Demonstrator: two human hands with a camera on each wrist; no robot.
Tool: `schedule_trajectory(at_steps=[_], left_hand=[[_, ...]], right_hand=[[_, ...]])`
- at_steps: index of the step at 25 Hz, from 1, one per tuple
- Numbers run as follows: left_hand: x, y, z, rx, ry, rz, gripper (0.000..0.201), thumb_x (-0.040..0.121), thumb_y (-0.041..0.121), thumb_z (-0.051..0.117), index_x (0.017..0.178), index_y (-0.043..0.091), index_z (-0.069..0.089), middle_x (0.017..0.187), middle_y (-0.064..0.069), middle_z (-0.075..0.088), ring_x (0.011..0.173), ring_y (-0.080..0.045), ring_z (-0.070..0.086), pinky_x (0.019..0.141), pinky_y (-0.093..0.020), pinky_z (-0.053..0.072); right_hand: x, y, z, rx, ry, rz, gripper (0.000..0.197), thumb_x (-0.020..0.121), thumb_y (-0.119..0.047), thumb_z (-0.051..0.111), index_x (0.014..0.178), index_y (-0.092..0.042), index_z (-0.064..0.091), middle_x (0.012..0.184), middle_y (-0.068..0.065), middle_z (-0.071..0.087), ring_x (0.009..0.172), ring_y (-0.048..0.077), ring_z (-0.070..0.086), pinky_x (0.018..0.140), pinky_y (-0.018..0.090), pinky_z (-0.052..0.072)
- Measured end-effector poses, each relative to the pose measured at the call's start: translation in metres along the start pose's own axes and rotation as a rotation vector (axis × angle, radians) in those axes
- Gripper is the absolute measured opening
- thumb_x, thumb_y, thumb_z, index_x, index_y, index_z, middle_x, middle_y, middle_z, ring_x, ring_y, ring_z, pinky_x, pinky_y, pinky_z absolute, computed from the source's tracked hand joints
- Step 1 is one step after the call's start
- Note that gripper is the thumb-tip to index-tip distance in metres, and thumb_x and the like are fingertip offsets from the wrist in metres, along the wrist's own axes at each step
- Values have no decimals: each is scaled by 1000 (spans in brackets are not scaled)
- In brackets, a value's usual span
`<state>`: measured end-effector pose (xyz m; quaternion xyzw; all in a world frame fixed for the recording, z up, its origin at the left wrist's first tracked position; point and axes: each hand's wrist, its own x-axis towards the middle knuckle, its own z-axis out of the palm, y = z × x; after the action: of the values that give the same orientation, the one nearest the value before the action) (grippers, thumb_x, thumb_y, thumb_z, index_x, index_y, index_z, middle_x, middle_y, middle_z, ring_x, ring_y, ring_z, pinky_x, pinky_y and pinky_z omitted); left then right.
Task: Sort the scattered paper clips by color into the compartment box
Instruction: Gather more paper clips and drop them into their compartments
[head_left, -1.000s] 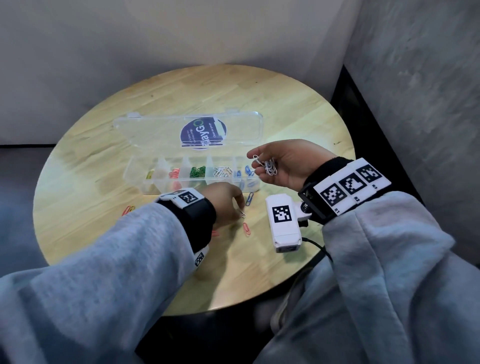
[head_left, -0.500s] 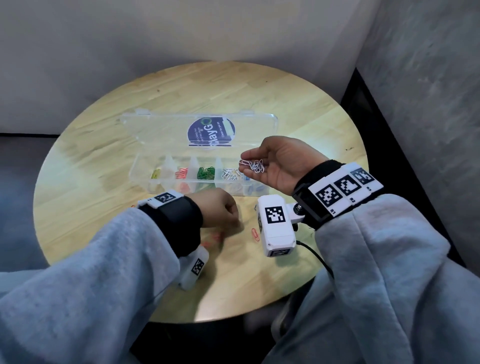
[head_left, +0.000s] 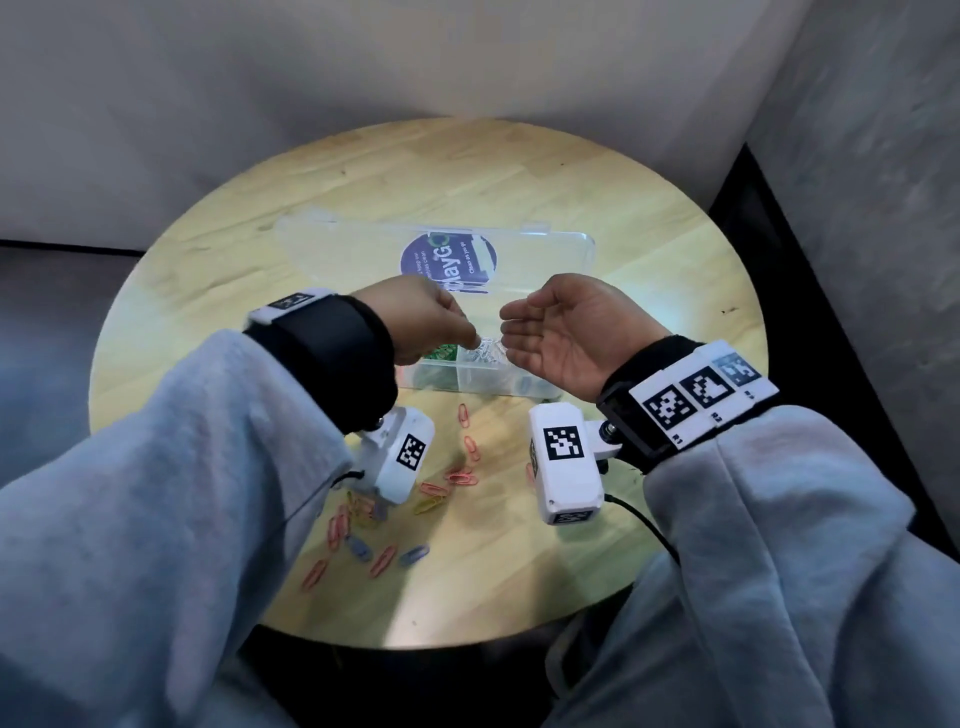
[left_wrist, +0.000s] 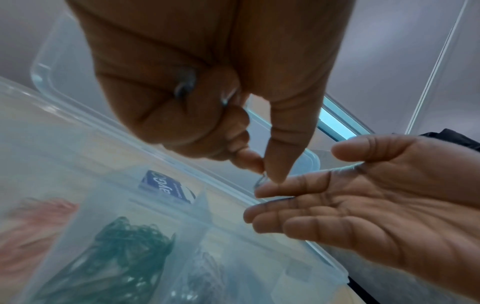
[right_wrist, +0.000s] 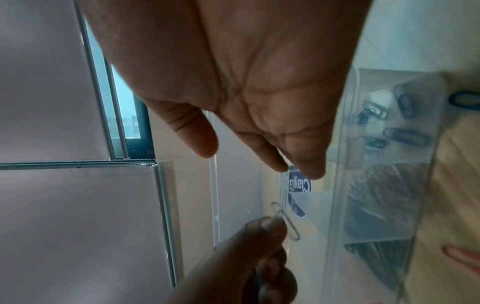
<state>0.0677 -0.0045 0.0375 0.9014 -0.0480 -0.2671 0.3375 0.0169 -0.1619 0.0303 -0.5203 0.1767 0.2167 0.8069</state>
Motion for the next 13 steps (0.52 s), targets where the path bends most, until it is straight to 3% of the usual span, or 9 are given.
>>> schedule_trajectory(at_steps=[2, 5, 7, 9, 13], left_hand=[[4, 11, 6, 20, 16, -13, 12, 78, 24, 69, 76, 15, 62, 58, -2, 47, 56, -21, 45, 58, -26, 42], [9, 21, 15, -87, 32, -28, 6, 83, 15, 60, 89, 15, 61, 78, -6, 57, 72, -19, 62, 87, -32, 55], [7, 26, 19, -64, 44, -16, 12, 82, 10, 55, 89, 18, 59, 78, -5, 59, 65, -14, 63, 83, -26, 54], [4, 29, 23, 21, 50, 4, 13, 81, 11, 54, 85, 22, 59, 75, -5, 61, 64, -17, 60, 76, -23, 46], [-4, 27, 25, -49, 32, 18, 11, 82, 15, 59, 81, 25, 63, 91, -9, 68, 89, -24, 67, 94, -33, 52]], right_hand=[[-6, -3, -3, -84, 33, -32, 21, 89, -9, 37, 93, -2, 57, 96, 10, 54, 90, 19, 54, 80, 25, 45], [-20, -9, -13, -282, 77, -61, 26, 90, 0, 34, 85, -2, 59, 85, 11, 59, 77, 19, 59, 76, 25, 50], [-31, -10, -21, -455, 84, -27, 26, 91, 1, 36, 80, -1, 60, 77, 12, 58, 68, 20, 58, 66, 25, 52], [-39, -5, -28, -719, 56, 41, 20, 90, -2, 44, 79, -2, 61, 71, 10, 57, 60, 20, 55, 56, 25, 50], [-40, 15, -36, -1121, 19, 167, 11, 88, -12, 55, 79, -8, 59, 69, 7, 58, 64, 24, 56, 59, 28, 51]])
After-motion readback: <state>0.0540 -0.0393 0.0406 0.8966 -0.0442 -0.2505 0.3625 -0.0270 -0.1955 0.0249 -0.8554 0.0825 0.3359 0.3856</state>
